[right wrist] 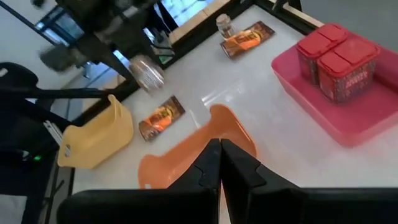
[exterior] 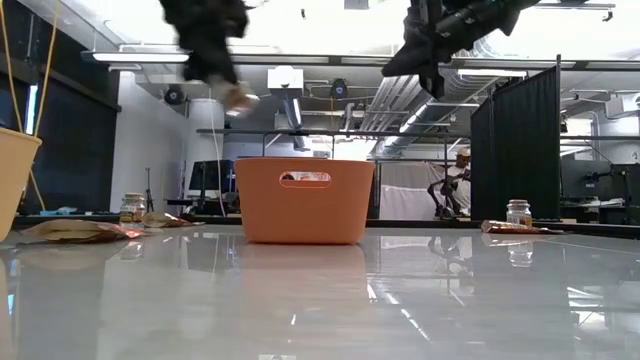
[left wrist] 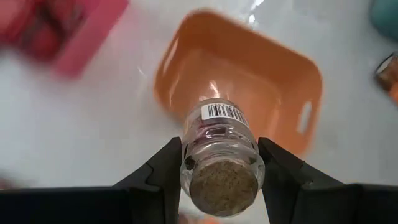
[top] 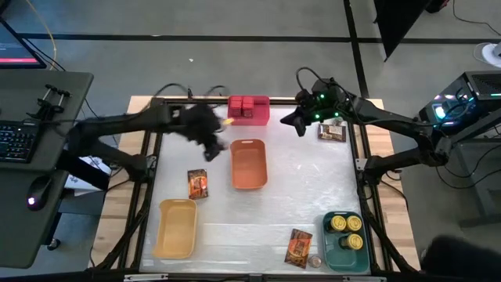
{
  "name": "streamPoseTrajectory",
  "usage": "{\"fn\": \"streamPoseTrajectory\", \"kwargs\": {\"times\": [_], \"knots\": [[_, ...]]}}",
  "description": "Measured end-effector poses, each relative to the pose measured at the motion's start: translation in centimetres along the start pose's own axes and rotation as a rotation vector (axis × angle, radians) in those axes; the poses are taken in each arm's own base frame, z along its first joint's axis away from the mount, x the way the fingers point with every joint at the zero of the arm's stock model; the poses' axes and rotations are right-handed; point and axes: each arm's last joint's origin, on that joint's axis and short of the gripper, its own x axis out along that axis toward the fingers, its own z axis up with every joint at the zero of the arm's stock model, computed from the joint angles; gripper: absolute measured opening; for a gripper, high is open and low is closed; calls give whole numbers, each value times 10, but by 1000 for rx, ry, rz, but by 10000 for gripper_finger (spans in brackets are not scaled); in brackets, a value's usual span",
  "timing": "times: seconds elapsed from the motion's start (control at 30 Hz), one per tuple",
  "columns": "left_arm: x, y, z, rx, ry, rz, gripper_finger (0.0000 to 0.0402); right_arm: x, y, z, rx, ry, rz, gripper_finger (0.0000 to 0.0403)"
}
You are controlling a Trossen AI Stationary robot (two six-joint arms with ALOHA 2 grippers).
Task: Sort spices by type
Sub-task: Put the middle left brown spice bottle into the orange bin
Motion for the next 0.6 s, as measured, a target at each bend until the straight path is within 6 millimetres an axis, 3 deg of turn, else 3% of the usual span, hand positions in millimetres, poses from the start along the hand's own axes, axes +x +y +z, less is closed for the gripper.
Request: {"fn": "streamPoseTrajectory", "kwargs": {"times": [0.13,0.27,0.4,0.6], "knots": [[41,-8,40,212,54,26,137,-2,2,3,4,-28,10,0],[79,-15,65,336,102,30,137,-12,8,6,-20,-78,27,0],[107,-16,68,402,174,25,137,-25,14,8,-38,-120,38,0],[124,-14,59,429,273,41,137,-41,21,9,-58,-177,17,0]]}}
